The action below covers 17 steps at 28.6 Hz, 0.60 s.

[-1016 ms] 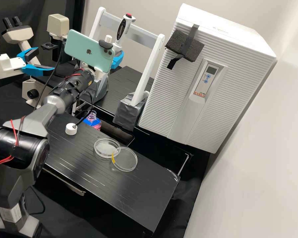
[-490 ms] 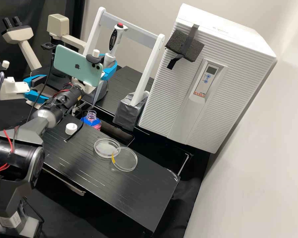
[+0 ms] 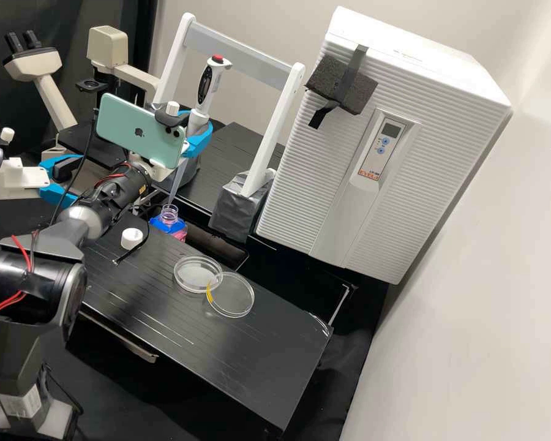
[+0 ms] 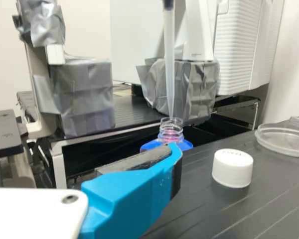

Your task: Use the pipette

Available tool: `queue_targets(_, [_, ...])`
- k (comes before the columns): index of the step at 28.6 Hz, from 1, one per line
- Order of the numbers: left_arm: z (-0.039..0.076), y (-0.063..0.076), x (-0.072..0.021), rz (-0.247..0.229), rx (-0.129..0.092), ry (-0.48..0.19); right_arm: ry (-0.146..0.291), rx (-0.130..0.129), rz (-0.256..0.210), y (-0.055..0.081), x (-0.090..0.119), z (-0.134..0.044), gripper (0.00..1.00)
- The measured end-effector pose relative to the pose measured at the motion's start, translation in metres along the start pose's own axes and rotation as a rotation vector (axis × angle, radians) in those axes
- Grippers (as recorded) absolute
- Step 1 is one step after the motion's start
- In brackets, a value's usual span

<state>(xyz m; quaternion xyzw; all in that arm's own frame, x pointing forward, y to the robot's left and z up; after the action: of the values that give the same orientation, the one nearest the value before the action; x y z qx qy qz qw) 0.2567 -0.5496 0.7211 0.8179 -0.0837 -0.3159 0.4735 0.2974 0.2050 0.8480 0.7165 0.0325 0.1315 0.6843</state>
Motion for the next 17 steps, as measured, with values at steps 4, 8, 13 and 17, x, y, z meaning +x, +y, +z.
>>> queue_targets(4, [0.0, -0.003, -0.0008, -0.01, -0.002, 0.002, -0.011, -0.006, -0.012, -0.004, 0.0, 0.004, 0.0])
queue_targets(8, [-0.001, -0.003, -0.0006, -0.012, -0.003, 0.003, -0.011, -0.014, -0.004, -0.011, -0.001, 0.007, 0.0])
queue_targets(13, [-0.001, -0.004, -0.0009, -0.013, -0.003, 0.003, -0.016, -0.033, 0.011, -0.022, -0.001, 0.014, 0.0])
queue_targets(17, [-0.001, -0.006, -0.0026, -0.021, -0.005, 0.006, -0.028, -0.046, -0.001, -0.031, -0.001, 0.02, 0.0])
